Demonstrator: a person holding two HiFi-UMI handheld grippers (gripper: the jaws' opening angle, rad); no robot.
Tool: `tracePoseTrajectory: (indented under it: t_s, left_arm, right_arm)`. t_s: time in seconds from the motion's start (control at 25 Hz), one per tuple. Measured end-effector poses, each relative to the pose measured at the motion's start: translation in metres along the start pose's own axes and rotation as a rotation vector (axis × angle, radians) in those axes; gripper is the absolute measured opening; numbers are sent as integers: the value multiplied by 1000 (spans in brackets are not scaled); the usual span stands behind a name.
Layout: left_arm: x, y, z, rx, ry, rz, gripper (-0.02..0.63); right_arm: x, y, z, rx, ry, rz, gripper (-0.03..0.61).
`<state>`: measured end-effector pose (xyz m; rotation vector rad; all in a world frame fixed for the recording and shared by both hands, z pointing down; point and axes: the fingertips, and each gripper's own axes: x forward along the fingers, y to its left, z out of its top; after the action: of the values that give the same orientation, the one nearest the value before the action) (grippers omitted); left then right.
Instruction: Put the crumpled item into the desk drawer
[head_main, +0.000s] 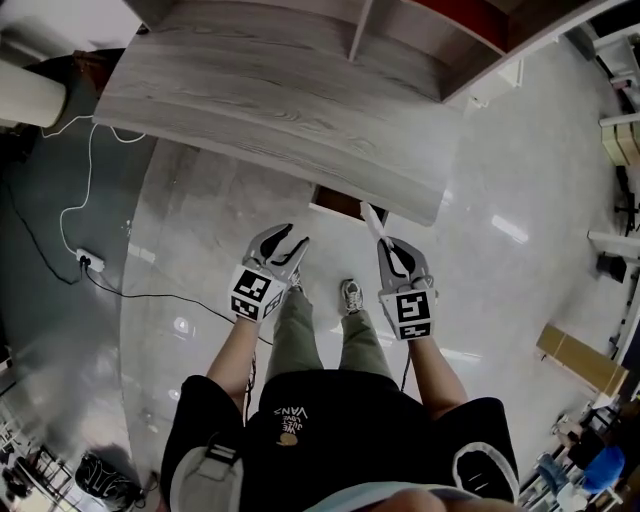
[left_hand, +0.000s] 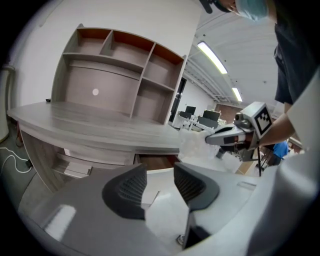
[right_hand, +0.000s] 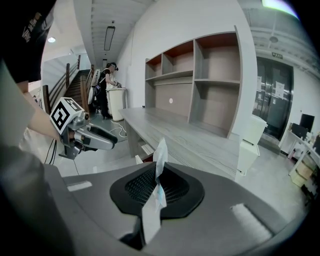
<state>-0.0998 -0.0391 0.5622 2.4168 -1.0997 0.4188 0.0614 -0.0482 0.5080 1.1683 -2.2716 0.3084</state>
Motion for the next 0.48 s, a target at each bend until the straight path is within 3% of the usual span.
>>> tracePoseTrajectory:
  t_s: [0.48]
  left_arm:
    - [50, 31, -39, 62, 102, -62, 187]
  right_arm:
    - [40, 6, -19, -76, 57, -16, 17]
